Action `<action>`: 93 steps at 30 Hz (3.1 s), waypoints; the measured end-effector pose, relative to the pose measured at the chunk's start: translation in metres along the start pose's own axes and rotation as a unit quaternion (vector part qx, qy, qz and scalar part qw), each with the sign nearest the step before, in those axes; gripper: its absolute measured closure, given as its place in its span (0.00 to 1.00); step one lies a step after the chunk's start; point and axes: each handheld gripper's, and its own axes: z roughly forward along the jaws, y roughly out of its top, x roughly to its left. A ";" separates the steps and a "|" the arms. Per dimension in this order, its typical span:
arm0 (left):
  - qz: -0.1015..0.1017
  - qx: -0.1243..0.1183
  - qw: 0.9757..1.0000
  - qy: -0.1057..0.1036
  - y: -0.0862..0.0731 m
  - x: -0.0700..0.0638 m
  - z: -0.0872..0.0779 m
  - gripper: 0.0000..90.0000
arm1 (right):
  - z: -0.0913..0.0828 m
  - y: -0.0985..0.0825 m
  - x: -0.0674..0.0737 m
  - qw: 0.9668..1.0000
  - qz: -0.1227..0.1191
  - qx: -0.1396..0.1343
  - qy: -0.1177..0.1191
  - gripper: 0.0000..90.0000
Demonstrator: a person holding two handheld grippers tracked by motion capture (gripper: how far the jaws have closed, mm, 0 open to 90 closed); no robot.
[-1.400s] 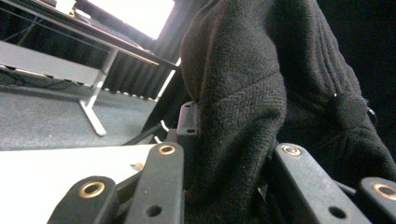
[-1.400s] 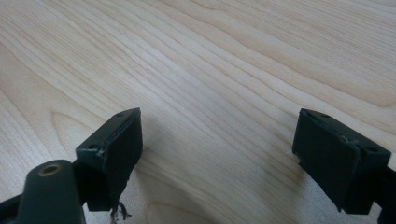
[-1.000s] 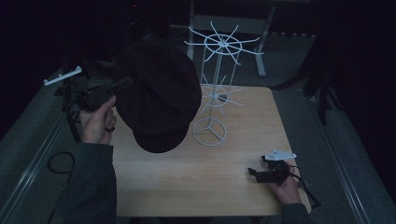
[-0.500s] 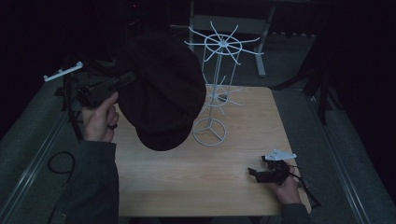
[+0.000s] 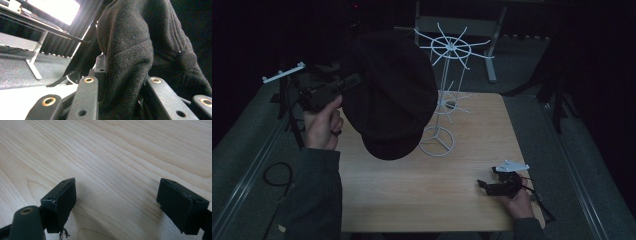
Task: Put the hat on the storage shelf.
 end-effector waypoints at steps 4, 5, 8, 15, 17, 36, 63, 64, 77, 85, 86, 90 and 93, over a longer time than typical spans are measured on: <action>0.000 -0.001 1.000 -0.004 0.003 -0.003 0.003 0.82 | 0.000 0.000 0.000 1.000 0.000 0.000 0.000 0.18; 0.002 -0.001 1.000 -0.006 0.004 -0.004 0.004 0.82 | 0.000 0.000 0.000 1.000 0.000 0.000 0.000 0.18; -0.001 -0.004 1.000 -0.011 0.005 -0.006 0.007 0.82 | 0.000 0.000 0.000 1.000 0.000 0.000 0.000 0.18; -0.002 -0.003 1.000 -0.005 0.009 -0.006 0.014 0.82 | 0.000 0.000 0.000 1.000 0.000 0.000 0.000 0.18; -0.005 -0.004 1.000 -0.006 0.011 -0.006 0.016 0.82 | 0.000 0.000 0.000 1.000 0.000 0.000 0.000 0.18; -0.038 -0.021 0.999 0.007 0.019 -0.008 0.050 0.82 | 0.000 0.000 0.000 1.000 0.000 0.001 0.000 0.18; -0.036 0.054 0.990 0.123 -0.007 0.008 0.082 0.79 | 0.000 0.000 0.000 1.000 0.000 0.001 0.000 0.18; -0.033 0.056 0.990 0.125 -0.008 0.008 0.083 0.78 | 0.000 0.000 0.000 1.000 0.000 0.001 0.000 0.18; -0.026 0.069 0.988 0.138 -0.010 0.009 0.088 0.74 | 0.000 0.000 0.000 1.000 -0.001 0.000 0.000 0.18; -0.035 0.074 0.987 0.139 -0.012 0.011 0.091 0.68 | 0.000 0.000 0.000 1.000 -0.001 0.000 -0.001 0.18; -0.033 0.075 0.987 0.139 -0.012 0.011 0.092 0.67 | 0.000 0.000 0.000 1.000 -0.001 0.000 0.000 0.18; -0.032 0.079 0.987 0.139 -0.013 0.013 0.093 0.62 | 0.000 0.000 0.000 1.000 -0.002 0.000 -0.001 0.18; -0.033 0.079 0.987 0.138 -0.013 0.013 0.094 0.61 | 0.000 0.000 0.000 1.000 -0.002 0.000 -0.001 0.18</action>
